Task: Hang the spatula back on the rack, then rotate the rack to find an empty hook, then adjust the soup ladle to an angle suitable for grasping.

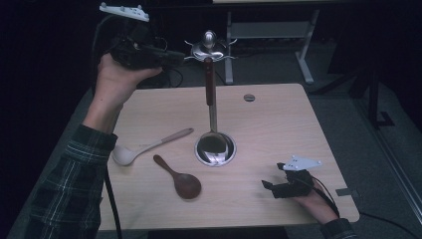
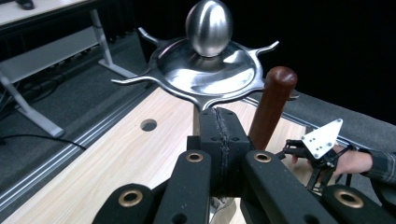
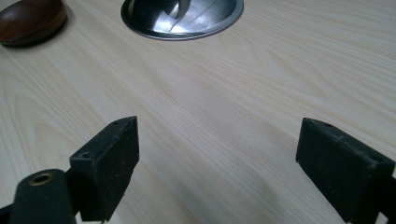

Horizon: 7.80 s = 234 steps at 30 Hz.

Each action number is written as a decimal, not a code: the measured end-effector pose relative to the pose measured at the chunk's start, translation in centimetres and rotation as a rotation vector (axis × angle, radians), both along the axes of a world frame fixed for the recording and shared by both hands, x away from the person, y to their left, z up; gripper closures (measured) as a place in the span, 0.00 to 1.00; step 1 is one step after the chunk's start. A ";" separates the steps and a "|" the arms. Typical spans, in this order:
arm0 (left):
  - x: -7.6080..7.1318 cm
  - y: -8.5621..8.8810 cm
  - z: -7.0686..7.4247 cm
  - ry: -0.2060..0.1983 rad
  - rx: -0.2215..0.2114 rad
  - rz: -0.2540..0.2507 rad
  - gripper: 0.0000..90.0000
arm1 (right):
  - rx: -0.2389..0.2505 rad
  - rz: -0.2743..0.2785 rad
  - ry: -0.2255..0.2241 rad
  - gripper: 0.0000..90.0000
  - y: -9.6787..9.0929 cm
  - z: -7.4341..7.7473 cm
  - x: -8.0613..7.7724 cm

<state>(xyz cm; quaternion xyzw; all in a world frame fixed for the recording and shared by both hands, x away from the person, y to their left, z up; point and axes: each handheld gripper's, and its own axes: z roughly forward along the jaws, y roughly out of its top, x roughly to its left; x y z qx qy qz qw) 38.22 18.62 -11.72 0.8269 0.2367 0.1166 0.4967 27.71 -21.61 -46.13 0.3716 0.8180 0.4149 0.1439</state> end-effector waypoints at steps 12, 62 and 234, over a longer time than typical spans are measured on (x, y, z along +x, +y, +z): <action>1.1 0.5 0.1 -0.017 0.010 0.043 1.00 | -0.003 0.006 -0.005 0.14 0.1 0.0 0.0; -0.3 0.6 0.3 0.010 -0.054 0.006 1.00 | -0.001 0.005 0.005 0.14 0.1 -0.1 -0.1; 7.5 14.5 -31.0 0.465 0.460 0.579 1.00 | -0.035 0.023 0.032 0.14 0.7 -0.9 0.4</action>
